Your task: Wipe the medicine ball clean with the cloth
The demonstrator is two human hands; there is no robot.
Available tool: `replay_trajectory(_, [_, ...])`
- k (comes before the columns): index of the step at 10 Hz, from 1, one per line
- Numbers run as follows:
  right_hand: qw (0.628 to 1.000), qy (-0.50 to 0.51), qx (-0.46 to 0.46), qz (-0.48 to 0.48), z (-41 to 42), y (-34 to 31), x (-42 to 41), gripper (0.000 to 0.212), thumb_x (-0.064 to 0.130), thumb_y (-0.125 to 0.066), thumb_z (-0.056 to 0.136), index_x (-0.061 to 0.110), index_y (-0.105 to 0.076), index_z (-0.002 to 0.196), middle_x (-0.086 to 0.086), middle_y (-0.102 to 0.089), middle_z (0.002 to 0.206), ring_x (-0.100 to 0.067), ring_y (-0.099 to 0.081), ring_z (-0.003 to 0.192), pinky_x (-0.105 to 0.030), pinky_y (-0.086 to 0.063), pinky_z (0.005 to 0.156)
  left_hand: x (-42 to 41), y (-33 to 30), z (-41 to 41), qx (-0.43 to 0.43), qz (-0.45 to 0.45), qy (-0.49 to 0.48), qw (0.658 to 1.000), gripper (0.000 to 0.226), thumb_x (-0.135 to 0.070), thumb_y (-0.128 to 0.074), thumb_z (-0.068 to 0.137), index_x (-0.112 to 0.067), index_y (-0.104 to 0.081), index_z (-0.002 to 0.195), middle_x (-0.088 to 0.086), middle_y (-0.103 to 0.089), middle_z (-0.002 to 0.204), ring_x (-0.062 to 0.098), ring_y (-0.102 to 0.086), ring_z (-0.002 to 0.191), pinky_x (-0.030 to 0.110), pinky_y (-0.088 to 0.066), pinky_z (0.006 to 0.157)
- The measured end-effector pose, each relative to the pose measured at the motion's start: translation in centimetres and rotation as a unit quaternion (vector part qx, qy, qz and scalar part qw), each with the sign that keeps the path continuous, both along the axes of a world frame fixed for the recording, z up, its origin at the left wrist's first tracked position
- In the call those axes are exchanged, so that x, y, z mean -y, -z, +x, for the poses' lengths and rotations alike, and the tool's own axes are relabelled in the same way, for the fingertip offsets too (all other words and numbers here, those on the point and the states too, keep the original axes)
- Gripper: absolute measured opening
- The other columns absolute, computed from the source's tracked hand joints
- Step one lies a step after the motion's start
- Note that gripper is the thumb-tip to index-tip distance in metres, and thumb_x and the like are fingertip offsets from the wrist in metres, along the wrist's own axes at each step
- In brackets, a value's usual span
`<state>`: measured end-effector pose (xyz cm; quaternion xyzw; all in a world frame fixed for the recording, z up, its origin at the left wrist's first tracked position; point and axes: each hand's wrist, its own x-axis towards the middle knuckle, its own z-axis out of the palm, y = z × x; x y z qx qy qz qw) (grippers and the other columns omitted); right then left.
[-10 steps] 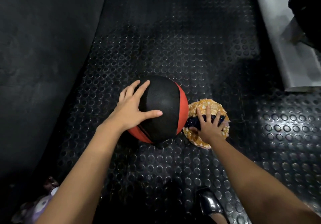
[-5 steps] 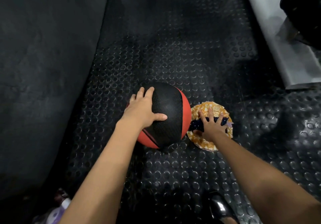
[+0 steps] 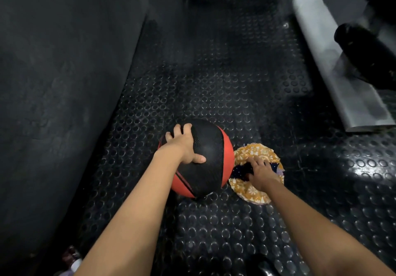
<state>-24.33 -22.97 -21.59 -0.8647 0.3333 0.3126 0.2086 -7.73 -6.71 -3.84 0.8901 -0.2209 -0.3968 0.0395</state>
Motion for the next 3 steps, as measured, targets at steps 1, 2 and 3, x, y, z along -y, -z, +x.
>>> replay_trajectory(1, [0.998, 0.027, -0.001, -0.060, 1.0, -1.9, 0.2, 0.066, 0.027, -0.039, 0.099, 0.012, -0.001, 0.151, -0.005, 0.000, 0.159, -0.027, 0.002, 0.145, -0.044, -0.012, 0.117, 0.3, 0.2, 0.6, -0.008, 0.018, 0.016, 1.000, 0.106, -0.039, -0.075, 0.079, -0.018, 0.002, 0.149, 0.011, 0.002, 0.157, 0.038, -0.002, 0.144, 0.054, -0.019, 0.115])
replay_trajectory(2, [0.989, 0.067, 0.068, -0.110, 3.9, -5.1, 1.2, 0.060, 0.022, -0.037, 0.099, 0.008, -0.009, 0.150, -0.005, -0.007, 0.158, -0.024, 0.001, 0.145, -0.039, -0.008, 0.118, 0.8, 0.1, 1.7, -0.010, 0.043, 0.029, 0.999, 0.116, -0.048, -0.078, 0.072, -0.015, 0.002, 0.149, 0.013, -0.004, 0.155, 0.039, -0.014, 0.142, 0.052, -0.025, 0.113])
replay_trajectory(3, [0.977, 0.069, 0.157, -0.128, 8.4, -9.0, 2.9, 0.056, 0.024, -0.037, 0.099, 0.008, -0.017, 0.149, -0.006, -0.016, 0.157, -0.024, -0.003, 0.146, -0.037, -0.008, 0.118, 1.4, -1.3, 4.0, -0.067, 0.061, 0.023, 0.996, 0.130, -0.066, -0.072, 0.065, -0.016, 0.011, 0.151, 0.012, 0.001, 0.159, 0.033, -0.011, 0.145, 0.048, -0.022, 0.116])
